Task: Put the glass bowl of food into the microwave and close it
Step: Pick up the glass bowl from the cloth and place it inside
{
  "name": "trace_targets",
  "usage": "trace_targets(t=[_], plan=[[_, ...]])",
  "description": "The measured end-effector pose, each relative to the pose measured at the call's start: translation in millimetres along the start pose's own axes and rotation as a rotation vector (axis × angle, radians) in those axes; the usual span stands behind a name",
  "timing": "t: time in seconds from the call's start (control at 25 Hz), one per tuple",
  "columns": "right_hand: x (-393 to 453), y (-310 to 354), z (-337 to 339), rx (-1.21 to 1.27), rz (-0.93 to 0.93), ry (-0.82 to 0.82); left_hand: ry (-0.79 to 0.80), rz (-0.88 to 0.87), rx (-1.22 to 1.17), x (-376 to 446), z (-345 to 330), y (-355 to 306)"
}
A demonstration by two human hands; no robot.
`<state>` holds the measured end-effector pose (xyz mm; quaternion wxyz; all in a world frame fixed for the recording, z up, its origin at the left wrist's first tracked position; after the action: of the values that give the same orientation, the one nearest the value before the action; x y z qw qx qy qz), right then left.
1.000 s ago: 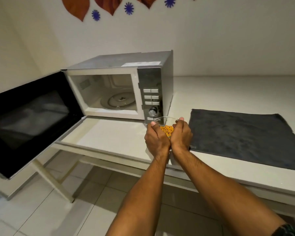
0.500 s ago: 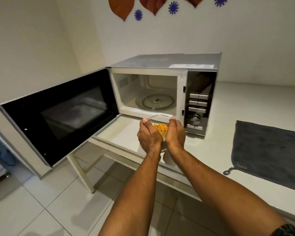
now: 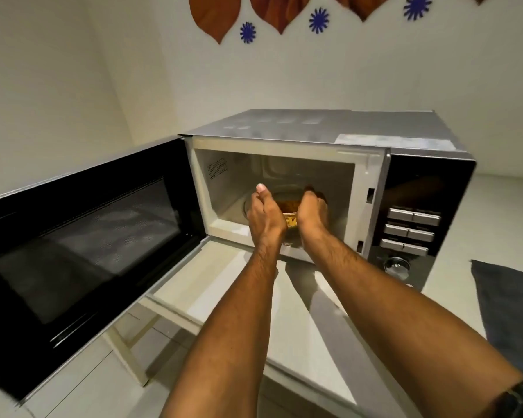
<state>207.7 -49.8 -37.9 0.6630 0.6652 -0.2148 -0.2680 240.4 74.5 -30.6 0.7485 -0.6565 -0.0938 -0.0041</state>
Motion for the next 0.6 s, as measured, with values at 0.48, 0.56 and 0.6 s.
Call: trace_targets(t=[0.48,0.56,0.6], plan=[[96,-11,-23,-0.119,0.042,-0.129,0.28,0.187,-0.241,94,-71,32],[102,-11,-23,-0.13,0.03,-0.13,0.287,0.158,-0.247,100,-75,37],[105,-10,-23,-0.132,0.03,-0.137,0.289,0.159,-0.262,102,-76,39]])
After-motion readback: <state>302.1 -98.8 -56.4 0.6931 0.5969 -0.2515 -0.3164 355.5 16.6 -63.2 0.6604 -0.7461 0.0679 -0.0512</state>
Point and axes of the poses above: each hand's wrist, its own x-axis towards the middle knuckle, its own z-axis out of the back of the hand, y = z × x, the point moved 7 cm from there along x, towards the middle knuckle, and after that the axes turned 3 degrees about y, right-handed, at the moved point
